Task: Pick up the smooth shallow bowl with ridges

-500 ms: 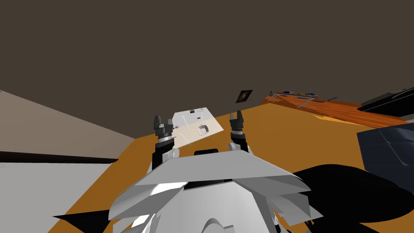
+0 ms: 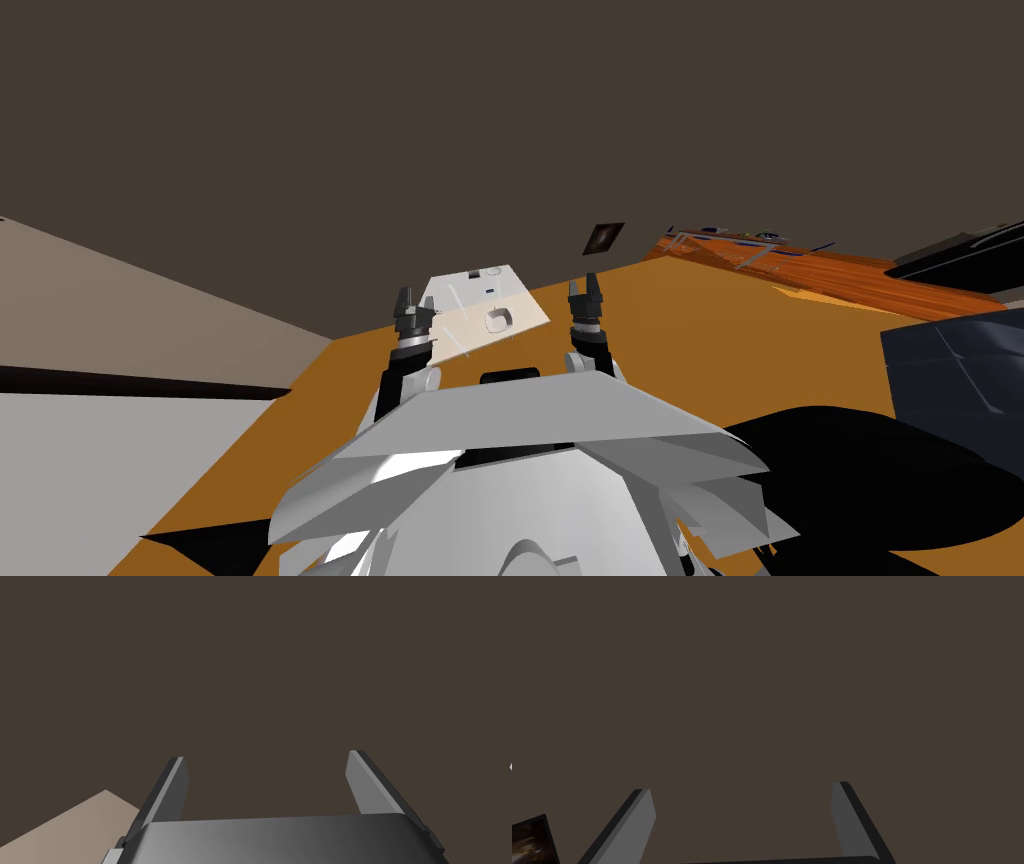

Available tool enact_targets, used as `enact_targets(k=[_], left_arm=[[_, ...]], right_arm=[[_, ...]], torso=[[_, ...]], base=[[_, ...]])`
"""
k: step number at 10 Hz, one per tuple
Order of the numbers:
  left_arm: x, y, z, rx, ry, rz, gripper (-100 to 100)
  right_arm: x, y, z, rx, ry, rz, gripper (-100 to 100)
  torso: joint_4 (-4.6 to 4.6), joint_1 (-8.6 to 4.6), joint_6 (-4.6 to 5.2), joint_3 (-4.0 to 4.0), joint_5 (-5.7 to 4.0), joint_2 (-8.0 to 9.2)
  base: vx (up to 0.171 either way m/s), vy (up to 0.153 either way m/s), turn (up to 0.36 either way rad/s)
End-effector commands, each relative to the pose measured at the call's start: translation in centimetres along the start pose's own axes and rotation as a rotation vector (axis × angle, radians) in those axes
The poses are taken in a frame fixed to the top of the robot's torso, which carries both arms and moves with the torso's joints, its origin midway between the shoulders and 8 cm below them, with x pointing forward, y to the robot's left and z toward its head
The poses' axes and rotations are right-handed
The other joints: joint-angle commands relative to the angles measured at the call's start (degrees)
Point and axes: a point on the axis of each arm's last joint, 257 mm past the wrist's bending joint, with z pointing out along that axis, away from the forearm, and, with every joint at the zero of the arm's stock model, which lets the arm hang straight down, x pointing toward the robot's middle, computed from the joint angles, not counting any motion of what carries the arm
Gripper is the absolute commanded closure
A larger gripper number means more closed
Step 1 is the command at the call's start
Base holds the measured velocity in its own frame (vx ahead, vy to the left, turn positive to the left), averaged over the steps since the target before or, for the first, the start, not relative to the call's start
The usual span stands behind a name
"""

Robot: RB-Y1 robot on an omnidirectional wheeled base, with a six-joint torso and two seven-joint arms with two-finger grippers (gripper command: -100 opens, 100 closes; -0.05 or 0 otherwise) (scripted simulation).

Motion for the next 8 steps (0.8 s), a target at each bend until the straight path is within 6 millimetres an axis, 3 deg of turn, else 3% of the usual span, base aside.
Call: enact_targets(k=[1,8], left_arm=[[0.2,1.7,0.1,-0.045,0.014,-0.021,-100],[0.2,11.8,-0.7,-0.288,0.002,-0.148,-100]], right_arm=[[0.0,0.0,0.0,0.0,0.0,0.0,0],[0.0,0.0,0.0,0.0,0.0,0.0,0]], torso=[[0.0,0.0,0.0,0.0,0.0,0.0],[0.01,-0.21,0.0,0.02,-0.06,0.03]], base=[[-0.037,-0.114,0.022],[-0.029,-0.138,0.027]])
